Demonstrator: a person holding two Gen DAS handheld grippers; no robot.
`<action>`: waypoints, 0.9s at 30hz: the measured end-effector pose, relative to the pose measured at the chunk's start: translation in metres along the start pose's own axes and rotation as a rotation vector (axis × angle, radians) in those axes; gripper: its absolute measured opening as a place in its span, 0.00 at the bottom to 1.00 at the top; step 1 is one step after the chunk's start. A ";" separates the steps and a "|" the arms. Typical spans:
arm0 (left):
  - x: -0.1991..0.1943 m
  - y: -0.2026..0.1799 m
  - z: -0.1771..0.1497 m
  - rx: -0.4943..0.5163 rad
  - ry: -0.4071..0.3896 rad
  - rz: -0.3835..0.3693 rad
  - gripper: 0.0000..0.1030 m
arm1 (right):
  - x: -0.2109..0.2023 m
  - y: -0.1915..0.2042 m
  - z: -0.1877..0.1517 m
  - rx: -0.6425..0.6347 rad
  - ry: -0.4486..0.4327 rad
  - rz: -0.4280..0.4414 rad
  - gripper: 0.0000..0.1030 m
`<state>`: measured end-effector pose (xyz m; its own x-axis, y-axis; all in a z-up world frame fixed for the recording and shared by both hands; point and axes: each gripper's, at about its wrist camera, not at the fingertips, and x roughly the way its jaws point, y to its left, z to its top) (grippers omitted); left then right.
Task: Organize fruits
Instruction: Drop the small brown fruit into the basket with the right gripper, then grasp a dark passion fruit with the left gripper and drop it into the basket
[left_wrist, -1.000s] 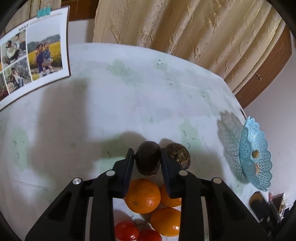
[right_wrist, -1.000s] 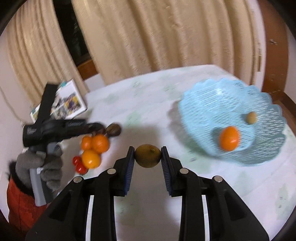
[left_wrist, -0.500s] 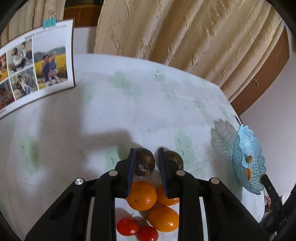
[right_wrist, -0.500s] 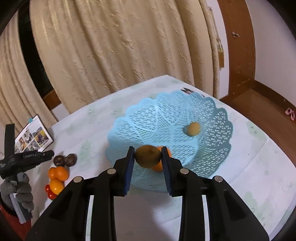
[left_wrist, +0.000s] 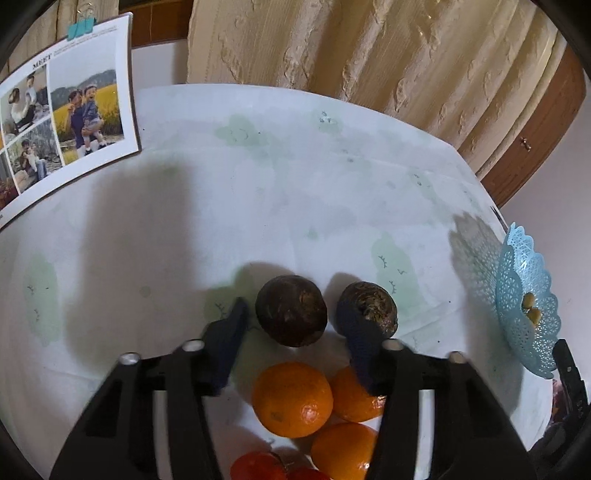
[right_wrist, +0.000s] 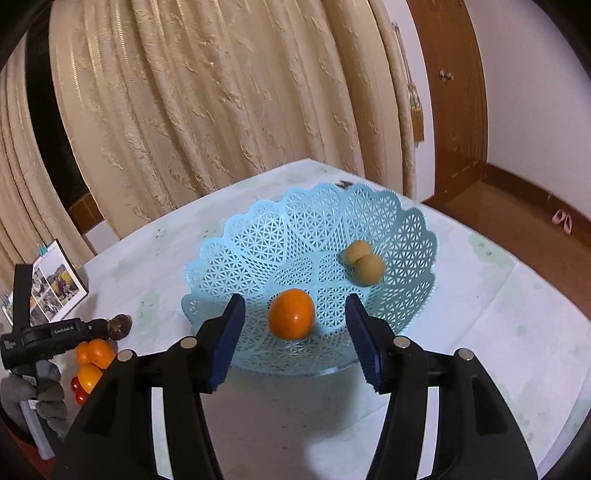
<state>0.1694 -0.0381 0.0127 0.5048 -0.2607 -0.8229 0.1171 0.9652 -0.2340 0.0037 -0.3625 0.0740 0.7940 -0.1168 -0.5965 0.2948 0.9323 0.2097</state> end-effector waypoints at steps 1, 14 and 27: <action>0.001 -0.001 0.000 0.010 -0.006 0.013 0.39 | -0.003 0.004 -0.001 -0.018 -0.017 -0.010 0.56; -0.032 0.002 0.007 0.005 -0.092 0.023 0.37 | -0.036 0.017 -0.020 -0.095 -0.159 -0.124 0.56; -0.084 -0.053 -0.005 0.104 -0.189 -0.052 0.37 | -0.043 -0.027 -0.021 0.006 -0.181 -0.179 0.56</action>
<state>0.1164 -0.0676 0.0910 0.6456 -0.3113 -0.6973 0.2303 0.9500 -0.2108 -0.0493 -0.3752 0.0781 0.8111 -0.3399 -0.4761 0.4420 0.8892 0.1180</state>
